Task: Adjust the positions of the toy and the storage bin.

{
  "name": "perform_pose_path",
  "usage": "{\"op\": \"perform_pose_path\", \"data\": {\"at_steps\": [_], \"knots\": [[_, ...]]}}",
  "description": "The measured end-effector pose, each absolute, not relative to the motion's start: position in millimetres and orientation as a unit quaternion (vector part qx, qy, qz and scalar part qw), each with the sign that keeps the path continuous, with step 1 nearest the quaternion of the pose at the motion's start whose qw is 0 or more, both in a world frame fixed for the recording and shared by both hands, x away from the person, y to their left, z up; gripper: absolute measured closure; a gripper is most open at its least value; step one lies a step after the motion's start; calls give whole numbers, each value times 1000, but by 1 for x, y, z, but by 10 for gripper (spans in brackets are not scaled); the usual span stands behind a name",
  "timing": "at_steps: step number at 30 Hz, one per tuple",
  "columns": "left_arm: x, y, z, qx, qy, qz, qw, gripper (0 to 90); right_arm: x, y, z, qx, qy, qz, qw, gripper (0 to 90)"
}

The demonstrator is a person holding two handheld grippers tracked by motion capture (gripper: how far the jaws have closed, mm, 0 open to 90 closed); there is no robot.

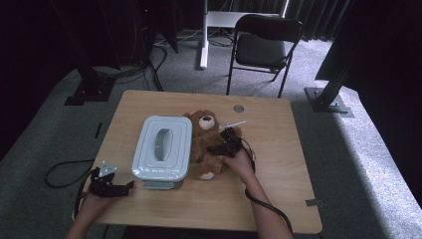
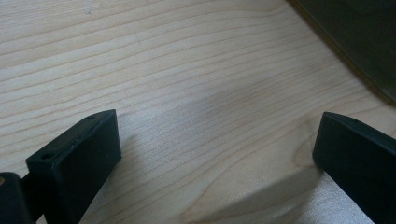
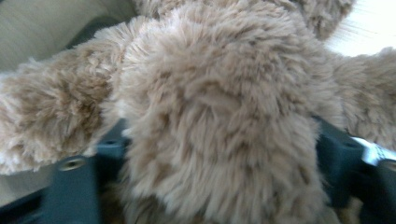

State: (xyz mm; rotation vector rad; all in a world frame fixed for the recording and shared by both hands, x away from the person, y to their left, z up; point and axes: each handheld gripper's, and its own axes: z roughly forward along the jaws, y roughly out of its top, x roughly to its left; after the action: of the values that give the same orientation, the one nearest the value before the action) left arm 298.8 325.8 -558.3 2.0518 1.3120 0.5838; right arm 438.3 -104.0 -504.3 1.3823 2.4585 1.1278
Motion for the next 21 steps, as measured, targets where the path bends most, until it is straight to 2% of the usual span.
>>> {"op": "perform_pose_path", "data": {"at_steps": [1,2,3,4,5,6,8,13,17,18,21], "knots": [[299,326,-558,778,498,221,313,15,438,-104,-504,454,808,371,52,299],[299,326,-558,778,498,221,313,15,435,-108,-502,454,804,380,59,421],[299,326,-558,778,498,221,313,15,435,-108,-502,454,804,380,59,421],[299,326,-558,778,498,221,313,15,433,-111,-500,456,799,388,62,492],[299,326,-558,778,498,221,313,15,433,-111,-500,456,799,388,62,492],[299,326,-558,778,497,221,313,15,431,-112,-497,453,799,389,70,542],[299,326,-558,778,498,221,313,15,432,-114,-493,455,797,391,70,575],[299,326,-558,778,498,221,313,14,432,-120,-485,458,793,395,72,610],[299,326,-558,778,498,221,313,15,432,-136,-479,475,780,396,95,614],[299,326,-558,778,498,221,313,15,432,-149,-473,485,772,396,114,614],[299,326,-558,778,498,221,313,15,433,-162,-467,495,762,399,122,613]]}}
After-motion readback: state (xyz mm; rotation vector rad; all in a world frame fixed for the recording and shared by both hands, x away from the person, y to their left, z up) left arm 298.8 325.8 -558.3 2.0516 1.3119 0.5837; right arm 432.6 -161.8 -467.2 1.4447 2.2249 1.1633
